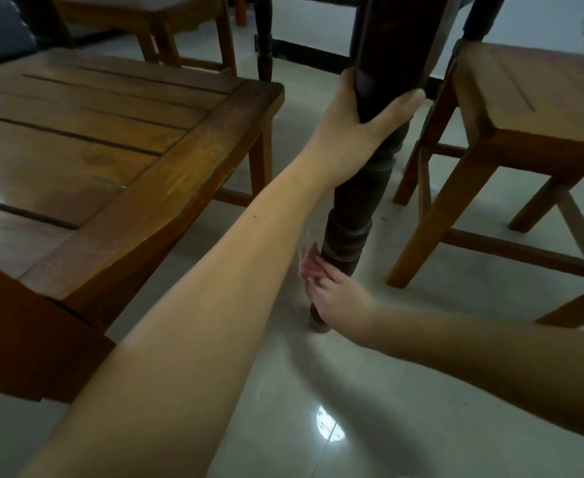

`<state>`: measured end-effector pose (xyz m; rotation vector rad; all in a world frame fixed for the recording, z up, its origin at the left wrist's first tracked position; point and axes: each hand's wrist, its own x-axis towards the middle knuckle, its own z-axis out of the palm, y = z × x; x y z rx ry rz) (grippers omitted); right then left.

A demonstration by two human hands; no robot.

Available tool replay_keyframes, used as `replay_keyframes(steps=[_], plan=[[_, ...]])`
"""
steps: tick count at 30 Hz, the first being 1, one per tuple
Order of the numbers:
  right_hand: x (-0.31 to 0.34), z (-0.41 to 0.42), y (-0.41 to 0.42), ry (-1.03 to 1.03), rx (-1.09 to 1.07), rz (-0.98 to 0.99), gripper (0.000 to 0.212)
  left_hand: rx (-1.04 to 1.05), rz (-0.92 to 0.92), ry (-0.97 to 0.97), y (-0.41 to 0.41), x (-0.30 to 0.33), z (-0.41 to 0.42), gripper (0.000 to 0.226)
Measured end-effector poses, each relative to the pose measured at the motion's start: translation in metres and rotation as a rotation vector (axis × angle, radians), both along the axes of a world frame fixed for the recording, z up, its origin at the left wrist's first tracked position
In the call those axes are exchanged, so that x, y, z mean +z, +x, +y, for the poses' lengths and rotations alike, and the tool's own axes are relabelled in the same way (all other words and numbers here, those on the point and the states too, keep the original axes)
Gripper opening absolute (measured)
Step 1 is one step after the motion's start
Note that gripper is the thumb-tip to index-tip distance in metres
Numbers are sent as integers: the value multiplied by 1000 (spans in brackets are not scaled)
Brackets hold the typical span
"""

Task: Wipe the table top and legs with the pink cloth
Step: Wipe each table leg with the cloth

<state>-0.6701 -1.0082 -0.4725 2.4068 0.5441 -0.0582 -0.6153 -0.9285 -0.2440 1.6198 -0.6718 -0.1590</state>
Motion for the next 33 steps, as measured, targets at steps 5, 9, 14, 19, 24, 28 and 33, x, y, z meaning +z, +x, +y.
replay_keyframes(steps=[5,9,14,19,24,28,33], plan=[[-70,-21,-32,66,23,68,66,-9,12,-9,5,-1,-1,70],[-70,-48,-52,254,210,87,67,-6,-5,-5,6,-3,-4,71],[-58,-29,-88,1199,-333,158,70,-23,0,-15,6,-3,-2,68],[-35,52,-38,2593,-1382,-316,35,-17,-6,-18,7,-3,-3,67],[31,75,3,3090,-1608,-363,24,-6,2,-19,1,-2,-3,67],[48,81,-7,3096,-1447,-533,16,-7,15,-21,-2,-1,-1,62],[17,56,-37,2933,-1742,-824,26,-7,22,-16,-2,0,-1,66]])
